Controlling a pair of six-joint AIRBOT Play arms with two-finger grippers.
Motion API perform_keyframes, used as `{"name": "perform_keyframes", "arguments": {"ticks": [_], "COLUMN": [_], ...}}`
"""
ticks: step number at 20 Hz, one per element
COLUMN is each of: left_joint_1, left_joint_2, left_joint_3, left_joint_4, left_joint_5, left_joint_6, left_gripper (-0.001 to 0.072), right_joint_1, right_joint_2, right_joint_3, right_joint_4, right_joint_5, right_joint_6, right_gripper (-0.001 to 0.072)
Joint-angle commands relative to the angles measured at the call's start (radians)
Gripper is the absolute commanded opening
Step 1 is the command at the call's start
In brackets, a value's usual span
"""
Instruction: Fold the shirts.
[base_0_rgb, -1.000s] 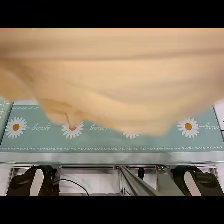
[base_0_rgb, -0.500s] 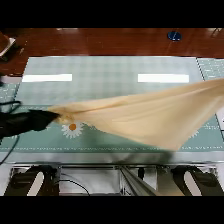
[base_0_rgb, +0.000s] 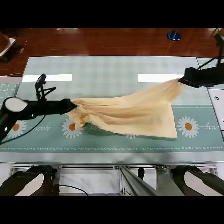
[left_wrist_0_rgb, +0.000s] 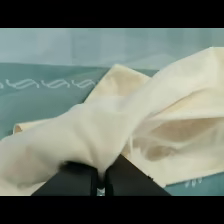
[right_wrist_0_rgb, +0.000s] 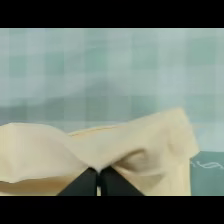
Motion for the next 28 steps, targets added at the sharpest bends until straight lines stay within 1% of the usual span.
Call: {"name": "perform_keyframes", "arguments": {"ticks": [1, 2, 5, 7, 8, 9, 10, 11, 12, 13, 14, 15, 16, 18, 19, 21, 27, 28], "left_joint_1": [-0.008, -0.002, 0.09, 0.203, 0.257, 0.296, 0.321, 0.337, 0.341, 0.338, 0.329, 0.311, 0.279, 0.193, 0.151, 0.085, 0.063, 0.063], "left_joint_2": [-0.22, -0.259, -0.282, -0.227, -0.188, -0.15, -0.114, -0.081, -0.056, -0.042, -0.038, -0.042, -0.051, -0.081, -0.097, -0.126, -0.217, -0.238], "left_joint_3": [0.154, 0.2, 0.311, 0.301, 0.264, 0.21, 0.139, 0.054, -0.03, -0.101, -0.158, -0.2, -0.22, -0.222, -0.222, -0.211, -0.13, -0.122], "left_joint_4": [-0.02, -0.007, 0.128, 0.151, 0.15, 0.15, 0.14, 0.094, -0.008, -0.136, -0.253, -0.335, -0.36, -0.377, -0.404, -0.412, -0.411, -0.409], "left_joint_5": [-0.032, -0.102, -0.331, -0.407, -0.43, -0.443, -0.446, -0.445, -0.445, -0.443, -0.431, -0.396, -0.346, -0.277, -0.253, -0.181, -0.163, -0.163], "left_joint_6": [0.003, 0.007, 0.01, 0.025, 0.034, 0.034, 0.044, 0.057, 0.105, 0.174, 0.232, 0.27, 0.279, 0.276, 0.28, 0.278, 0.275, 0.263], "left_gripper": [0.0391, 0.0511, 0.051, 0.051, 0.051, 0.051, 0.051, 0.051, 0.051, 0.051, 0.051, 0.051, 0.051, 0.051, 0.051, 0.051, 0.0506, 0.0506], "right_joint_1": [0.0, 0.0, -0.077, -0.177, -0.229, -0.28, -0.325, -0.358, -0.376, -0.38, -0.378, -0.378, -0.378, -0.378, -0.378, -0.378, -0.378, -0.378], "right_joint_2": [-0.186, -0.208, -0.197, -0.144, -0.106, -0.055, -0.002, 0.055, 0.104, 0.142, 0.173, 0.188, 0.189, 0.189, 0.189, 0.189, 0.189, 0.189], "right_joint_3": [0.034, 0.05, 0.106, 0.105, 0.08, 0.021, -0.064, -0.172, -0.281, -0.373, -0.46, -0.524, -0.569, -0.624, -0.634, -0.635, -0.635, -0.635], "right_joint_4": [0.116, 0.11, 0.033, -0.088, -0.137, -0.134, -0.097, -0.06, -0.039, -0.032, -0.014, 0.018, 0.04, 0.036, 0.035, 0.034, 0.01, -0.007], "right_joint_5": [-0.053, -0.04, 0.087, 0.197, 0.229, 0.21, 0.169, 0.129, 0.102, 0.081, 0.057, 0.047, 0.05, 0.063, 0.066, 0.072, 0.077, 0.073], "right_joint_6": [-0.004, -0.005, -0.026, -0.051, -0.06, -0.049, -0.042, -0.044, -0.046, -0.055, -0.072, -0.111, -0.137, -0.137, -0.137, -0.134, -0.128, -0.118], "right_gripper": [0.0348, 0.041, 0.0409, 0.0401, 0.0386, 0.0382, 0.0382, 0.0382, 0.0383, 0.0392, 0.0415, 0.0416, 0.0416, 0.0416, 0.0416, 0.0416, 0.0416, 0.0415]}}
